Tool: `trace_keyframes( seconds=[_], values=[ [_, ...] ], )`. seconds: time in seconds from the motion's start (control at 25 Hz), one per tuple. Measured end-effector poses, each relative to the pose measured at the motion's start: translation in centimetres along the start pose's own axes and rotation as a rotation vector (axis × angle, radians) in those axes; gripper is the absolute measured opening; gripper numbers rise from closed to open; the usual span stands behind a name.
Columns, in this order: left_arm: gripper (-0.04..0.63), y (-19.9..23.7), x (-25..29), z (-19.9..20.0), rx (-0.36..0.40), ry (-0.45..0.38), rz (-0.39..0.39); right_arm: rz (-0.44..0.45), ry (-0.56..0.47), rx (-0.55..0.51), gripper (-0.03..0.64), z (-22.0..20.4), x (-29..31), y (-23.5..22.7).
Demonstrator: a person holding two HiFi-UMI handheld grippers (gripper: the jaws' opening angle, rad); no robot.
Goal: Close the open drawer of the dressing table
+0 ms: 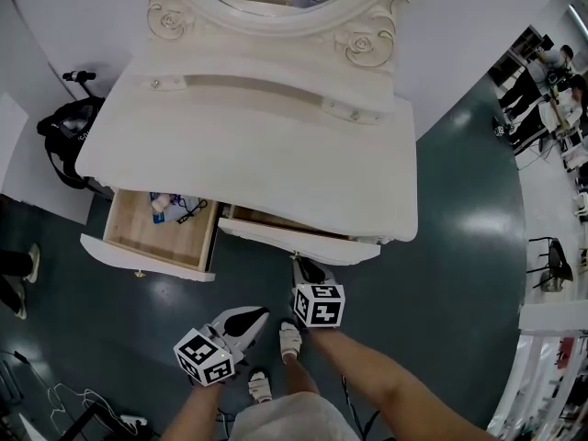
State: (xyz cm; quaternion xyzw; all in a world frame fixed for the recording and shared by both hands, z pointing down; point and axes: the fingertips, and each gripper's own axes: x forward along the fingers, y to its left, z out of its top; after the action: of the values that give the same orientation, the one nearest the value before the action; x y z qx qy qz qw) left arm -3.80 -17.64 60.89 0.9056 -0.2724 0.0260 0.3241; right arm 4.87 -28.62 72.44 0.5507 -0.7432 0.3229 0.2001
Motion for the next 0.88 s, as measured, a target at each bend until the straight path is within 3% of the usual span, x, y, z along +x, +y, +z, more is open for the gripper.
trace_keyframes(
  seconds=[0.88],
  values=[
    [0.011, 0.9, 0.7, 1.1, -0.004, -0.009, 0.022, -0.021, -0.008, 0.027, 0.066, 2.5, 1.9, -1.3]
  ],
)
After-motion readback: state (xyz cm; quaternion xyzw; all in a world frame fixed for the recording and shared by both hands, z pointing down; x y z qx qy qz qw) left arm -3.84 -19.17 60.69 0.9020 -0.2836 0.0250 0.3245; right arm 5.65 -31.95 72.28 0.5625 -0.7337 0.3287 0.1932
